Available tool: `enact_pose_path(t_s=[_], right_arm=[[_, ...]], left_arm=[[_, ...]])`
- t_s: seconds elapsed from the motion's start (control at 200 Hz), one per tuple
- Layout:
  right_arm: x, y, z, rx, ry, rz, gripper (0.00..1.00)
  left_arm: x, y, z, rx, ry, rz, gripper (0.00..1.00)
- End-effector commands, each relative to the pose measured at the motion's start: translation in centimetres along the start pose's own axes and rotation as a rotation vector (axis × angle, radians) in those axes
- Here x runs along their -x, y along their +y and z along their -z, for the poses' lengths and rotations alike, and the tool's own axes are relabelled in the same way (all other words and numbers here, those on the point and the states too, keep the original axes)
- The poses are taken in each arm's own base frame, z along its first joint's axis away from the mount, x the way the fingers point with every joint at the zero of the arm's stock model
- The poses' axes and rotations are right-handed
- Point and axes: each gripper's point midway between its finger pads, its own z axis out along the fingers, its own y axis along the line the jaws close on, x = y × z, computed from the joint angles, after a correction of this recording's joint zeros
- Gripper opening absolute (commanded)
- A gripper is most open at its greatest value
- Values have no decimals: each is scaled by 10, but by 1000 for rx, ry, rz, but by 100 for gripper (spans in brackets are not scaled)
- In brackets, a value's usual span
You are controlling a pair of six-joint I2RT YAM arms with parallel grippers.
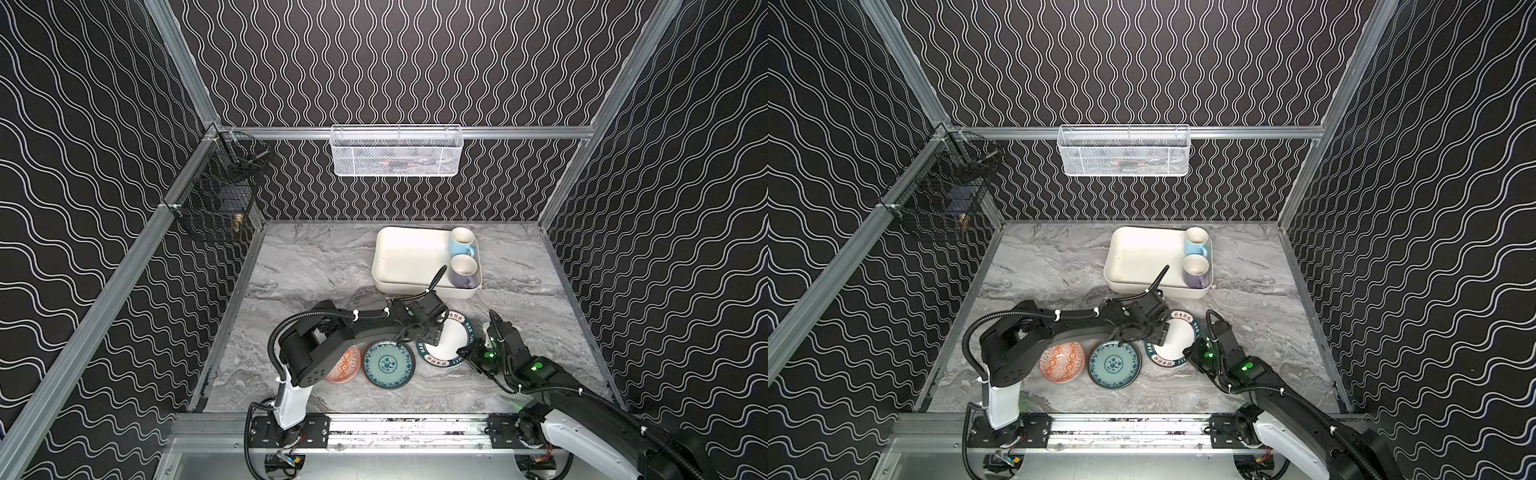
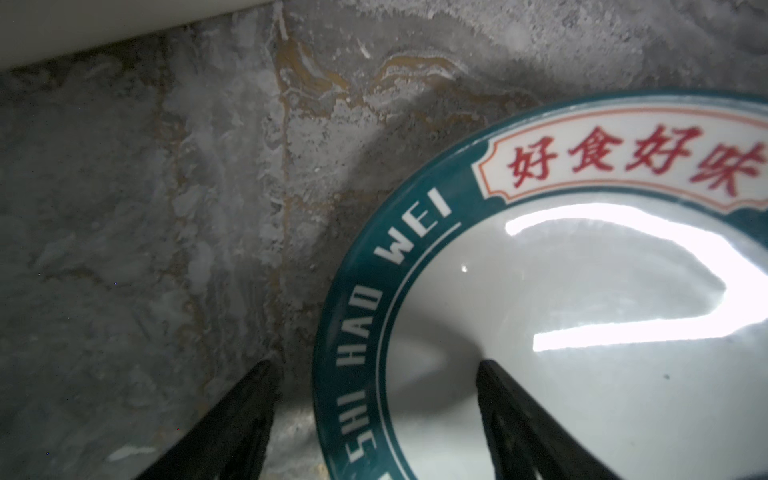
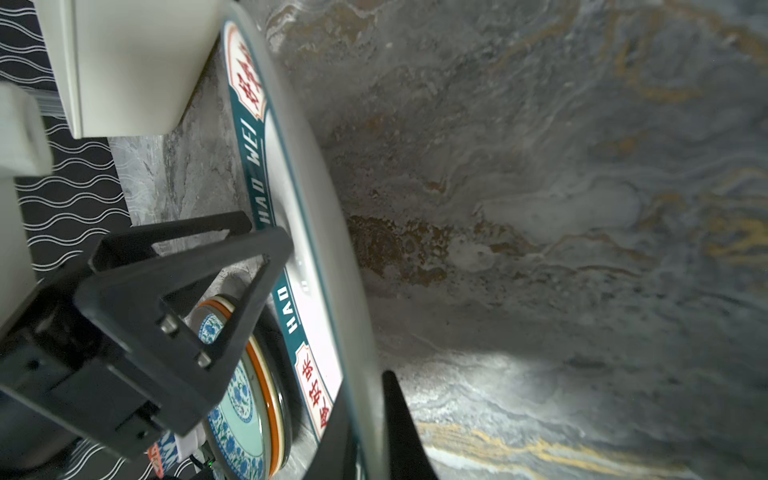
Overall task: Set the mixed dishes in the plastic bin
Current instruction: 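Grip the white green-rimmed plate's edge with the right gripper and tilt it upright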
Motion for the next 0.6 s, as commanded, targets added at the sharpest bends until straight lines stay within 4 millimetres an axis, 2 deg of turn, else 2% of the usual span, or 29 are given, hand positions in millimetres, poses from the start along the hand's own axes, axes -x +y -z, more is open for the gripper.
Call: enact_pose_path(t_s=[0.0, 0.04, 0.06, 0.385, 0.596], right_arm=[[-8, -34, 5, -152, 21, 12, 4], [-8, -32, 6, -144, 22, 17, 4], [-8, -31, 6, -142, 22, 20, 4], [0, -8, 28, -117, 8, 97, 3], [7, 17, 44, -68, -11, 130, 3]], left_arm=[[-1, 7, 12, 32, 20, -15, 88], [3, 7, 18, 36, 7, -15, 97], [5, 8, 21, 42, 0, -14, 98], [35, 15, 83, 68, -134, 12, 99], [48, 24, 119, 98, -218, 28, 99]])
